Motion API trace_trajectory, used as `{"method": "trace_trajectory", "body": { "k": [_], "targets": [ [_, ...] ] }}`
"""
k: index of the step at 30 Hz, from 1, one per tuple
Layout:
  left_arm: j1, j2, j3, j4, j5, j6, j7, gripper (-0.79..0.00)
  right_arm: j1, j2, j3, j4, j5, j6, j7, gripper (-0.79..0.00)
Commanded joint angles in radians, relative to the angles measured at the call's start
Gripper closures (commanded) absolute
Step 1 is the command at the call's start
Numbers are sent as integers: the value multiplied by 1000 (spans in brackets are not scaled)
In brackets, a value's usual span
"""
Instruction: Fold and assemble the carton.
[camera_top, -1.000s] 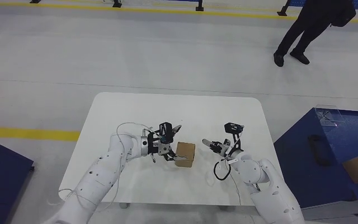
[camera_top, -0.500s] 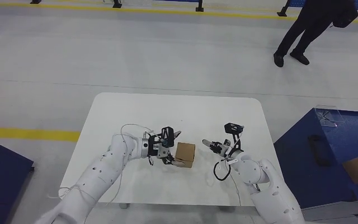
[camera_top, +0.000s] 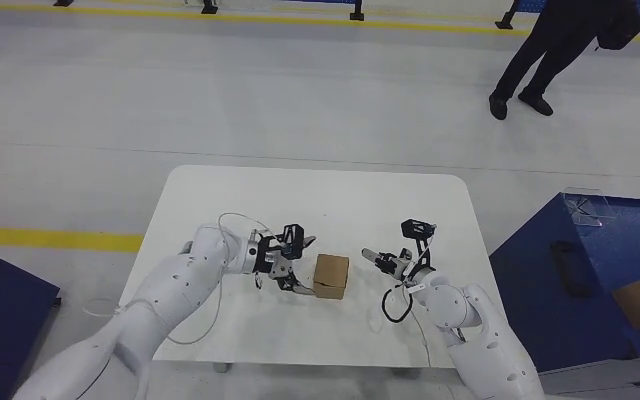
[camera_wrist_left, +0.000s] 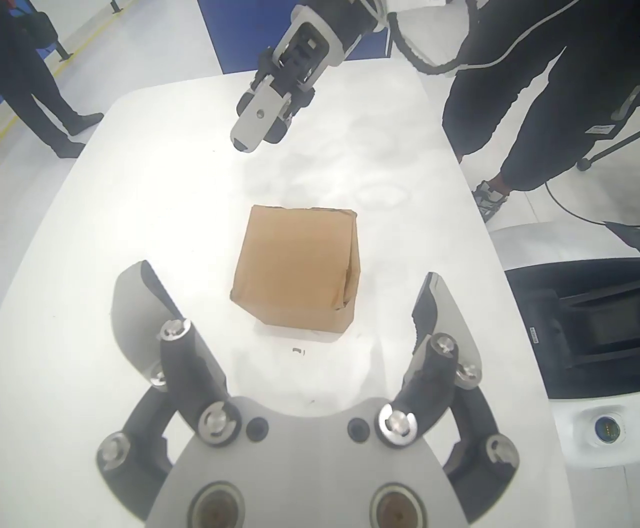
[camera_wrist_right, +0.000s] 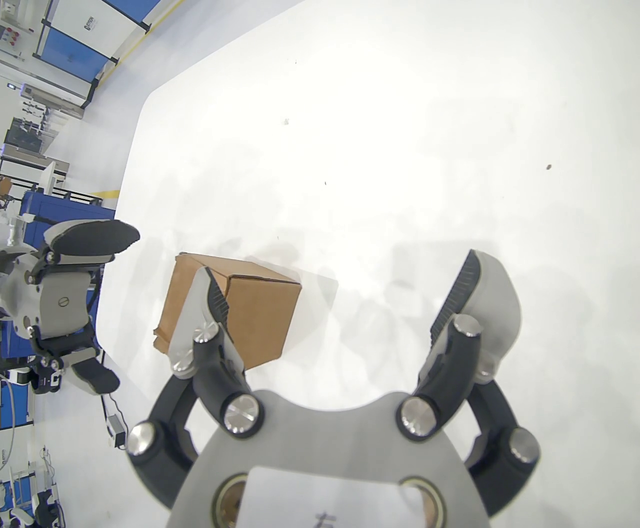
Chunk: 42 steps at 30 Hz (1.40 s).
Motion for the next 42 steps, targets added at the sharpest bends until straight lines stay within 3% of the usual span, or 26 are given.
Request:
{"method": "trace_trajectory", "body": {
  "k": [1, 11, 18, 30, 35, 42],
  "targets": [
    [-14, -16, 21, 35, -5, 0, -7, -785, 0, 0, 0, 0, 0, 0, 0, -785],
    [-42, -109, 46, 150, -70, 31, -159, -785, 0, 0, 0, 0, 0, 0, 0, -785],
    [-56, -157, 60, 200, -82, 7, -172, -785, 0, 0, 0, 0, 0, 0, 0, -785],
    [-67, -197, 92, 268, -33, 14, -115, -785, 0, 0, 0, 0, 0, 0, 0, -785],
    [-69, -205, 100, 284, -19, 20, -93, -711, 0, 0, 0, 0, 0, 0, 0, -785],
    [-70, -212, 112, 297, 9, 33, -71, -693, 0, 0, 0, 0, 0, 0, 0, -785]
  ]
}}
